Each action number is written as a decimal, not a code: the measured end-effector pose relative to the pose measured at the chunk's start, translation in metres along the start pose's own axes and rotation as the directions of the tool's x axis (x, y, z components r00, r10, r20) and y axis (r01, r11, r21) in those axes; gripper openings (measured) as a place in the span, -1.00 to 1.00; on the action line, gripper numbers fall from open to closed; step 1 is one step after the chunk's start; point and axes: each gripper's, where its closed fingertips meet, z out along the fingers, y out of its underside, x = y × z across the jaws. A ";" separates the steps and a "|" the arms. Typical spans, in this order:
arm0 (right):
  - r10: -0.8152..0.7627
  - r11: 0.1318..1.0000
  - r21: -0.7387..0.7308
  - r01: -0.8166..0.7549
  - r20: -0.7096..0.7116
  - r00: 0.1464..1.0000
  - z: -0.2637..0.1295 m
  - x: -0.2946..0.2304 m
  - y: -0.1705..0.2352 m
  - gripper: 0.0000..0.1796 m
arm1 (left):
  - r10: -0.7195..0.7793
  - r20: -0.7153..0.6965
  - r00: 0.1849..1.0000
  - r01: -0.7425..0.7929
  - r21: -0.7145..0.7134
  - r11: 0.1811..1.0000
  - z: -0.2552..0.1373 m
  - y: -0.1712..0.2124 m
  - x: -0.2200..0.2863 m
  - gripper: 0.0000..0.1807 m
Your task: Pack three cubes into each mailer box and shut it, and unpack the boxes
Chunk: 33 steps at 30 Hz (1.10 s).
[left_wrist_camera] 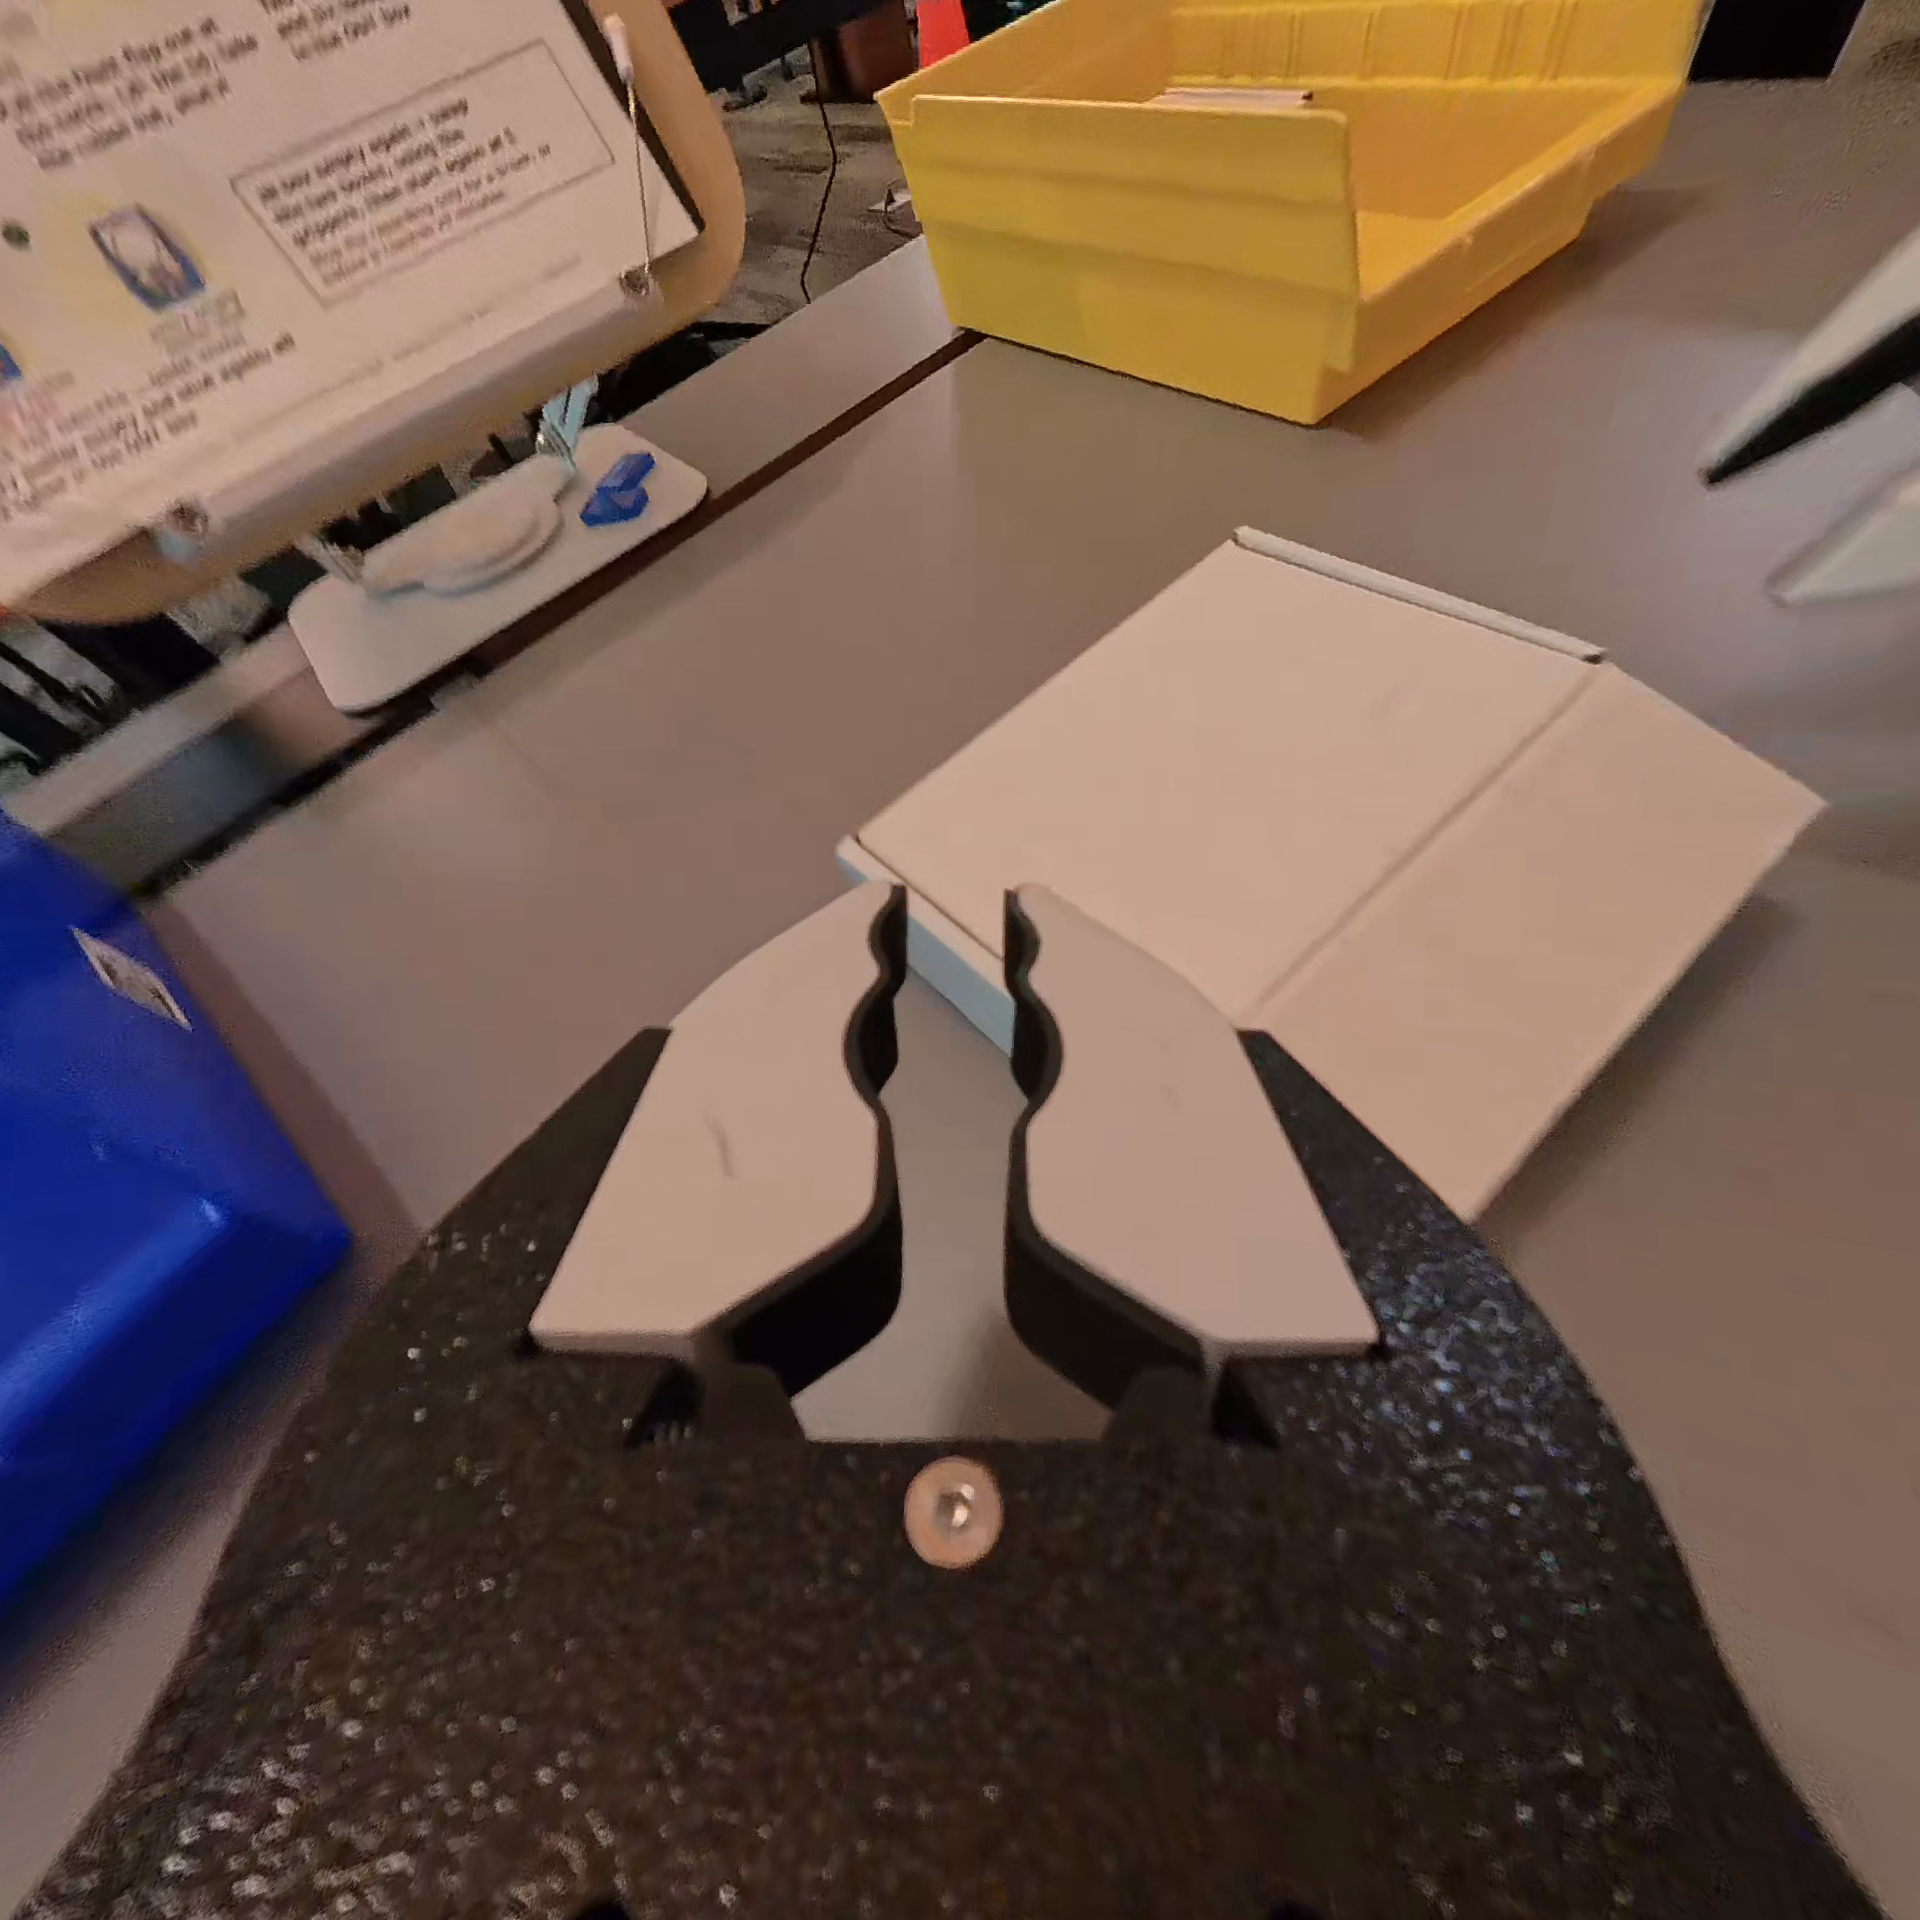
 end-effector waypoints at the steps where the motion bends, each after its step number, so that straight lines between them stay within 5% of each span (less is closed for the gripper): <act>1: 0.038 0.999 0.019 -0.039 0.038 0.999 -0.001 -0.009 0.007 -0.60 | 0.039 0.000 0.999 -0.039 -0.017 0.999 0.008 -0.004 -0.002 -0.85; 3: 0.004 0.999 0.032 -0.008 0.096 0.995 0.000 -0.027 0.022 -0.49 | 0.108 0.001 0.994 -0.107 -0.083 0.991 0.023 -0.005 -0.007 -0.91; 9: -0.309 0.950 0.019 0.311 -0.078 0.948 0.018 -0.041 0.045 -0.45 | 0.142 -0.050 0.989 -0.149 -0.166 0.975 0.051 -0.005 -0.003 -0.95; 15: -0.420 0.898 0.008 0.439 -0.272 0.866 0.027 -0.043 0.034 -0.77 | 0.165 -0.046 0.985 -0.171 -0.223 0.960 0.062 -0.001 -0.002 -1.00; 24: -0.523 0.838 -0.148 0.525 -0.491 0.697 0.032 -0.020 0.033 -0.88 | 0.293 -0.047 0.955 -0.295 -0.252 0.922 0.058 0.010 -0.002 -1.00; 33: -0.362 0.924 -0.017 0.381 -0.354 0.862 0.031 -0.031 0.034 -0.90 | 0.396 -0.060 0.916 -0.396 -0.273 0.877 0.058 0.011 -0.001 -1.00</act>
